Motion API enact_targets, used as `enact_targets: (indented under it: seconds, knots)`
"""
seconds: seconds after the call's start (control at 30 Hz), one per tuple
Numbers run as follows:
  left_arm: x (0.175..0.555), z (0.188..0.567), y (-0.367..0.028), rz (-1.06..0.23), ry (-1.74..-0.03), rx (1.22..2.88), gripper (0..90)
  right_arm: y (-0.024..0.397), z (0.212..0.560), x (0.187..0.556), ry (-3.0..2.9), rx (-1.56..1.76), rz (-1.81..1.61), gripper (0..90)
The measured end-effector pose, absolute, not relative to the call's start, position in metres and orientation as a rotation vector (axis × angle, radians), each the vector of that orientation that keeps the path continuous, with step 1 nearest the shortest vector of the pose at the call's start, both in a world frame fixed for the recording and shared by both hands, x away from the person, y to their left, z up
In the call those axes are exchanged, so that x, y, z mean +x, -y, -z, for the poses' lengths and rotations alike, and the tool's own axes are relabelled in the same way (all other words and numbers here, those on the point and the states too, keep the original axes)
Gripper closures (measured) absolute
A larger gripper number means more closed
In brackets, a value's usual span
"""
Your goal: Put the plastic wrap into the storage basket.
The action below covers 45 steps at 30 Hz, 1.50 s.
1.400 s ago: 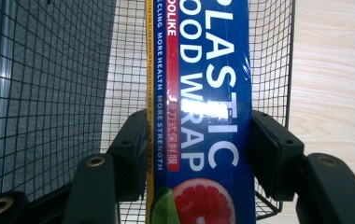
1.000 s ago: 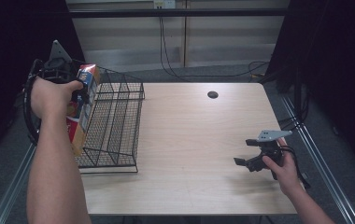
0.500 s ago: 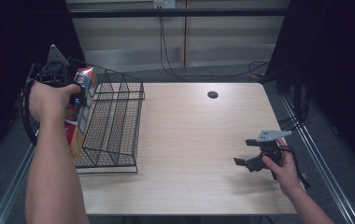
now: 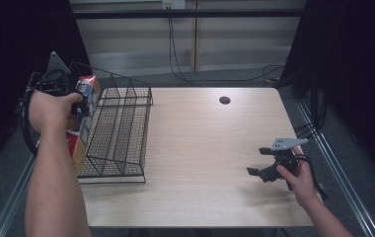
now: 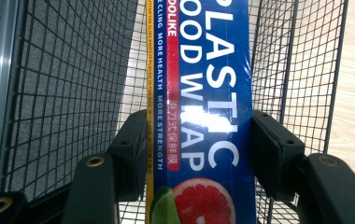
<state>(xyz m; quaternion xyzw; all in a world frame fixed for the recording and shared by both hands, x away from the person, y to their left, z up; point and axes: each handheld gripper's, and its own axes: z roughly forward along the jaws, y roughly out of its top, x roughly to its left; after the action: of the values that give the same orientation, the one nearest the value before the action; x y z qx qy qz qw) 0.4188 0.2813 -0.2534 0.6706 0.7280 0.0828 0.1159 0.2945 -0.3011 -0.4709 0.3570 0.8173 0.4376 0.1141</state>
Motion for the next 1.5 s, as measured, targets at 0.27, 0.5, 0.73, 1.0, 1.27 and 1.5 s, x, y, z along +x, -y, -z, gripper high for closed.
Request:
enact_targets:
  seconds: [0.27,0.5,0.73,1.0,1.27,1.5]
  knots:
    - [0.419,0.259,-0.284,-0.234,-2.138,1.962,43.6,0.3,0.472,0.294,-2.41,1.045,-1.278,1.0]
    - [0.419,0.261,-0.284,-0.236,-2.136,1.958,43.5,0.299,0.472,0.294,-2.405,1.036,-1.277,1.0]
    - [0.419,0.263,-0.285,-0.232,-2.14,1.958,43.3,0.3,0.471,0.293,-2.403,1.034,-1.275,1.0]
    - [0.421,0.269,-0.283,-0.22,-2.153,1.943,43.0,0.3,0.471,0.293,-2.402,1.034,-1.273,1.0]
    - [0.422,0.273,-0.284,-0.214,-2.144,1.972,42.7,0.299,0.471,0.293,-2.408,1.035,-1.278,1.0]
    - [0.423,0.276,-0.285,-0.196,-2.155,1.948,42.4,0.299,0.472,0.293,-2.413,1.032,-1.27,1.0]
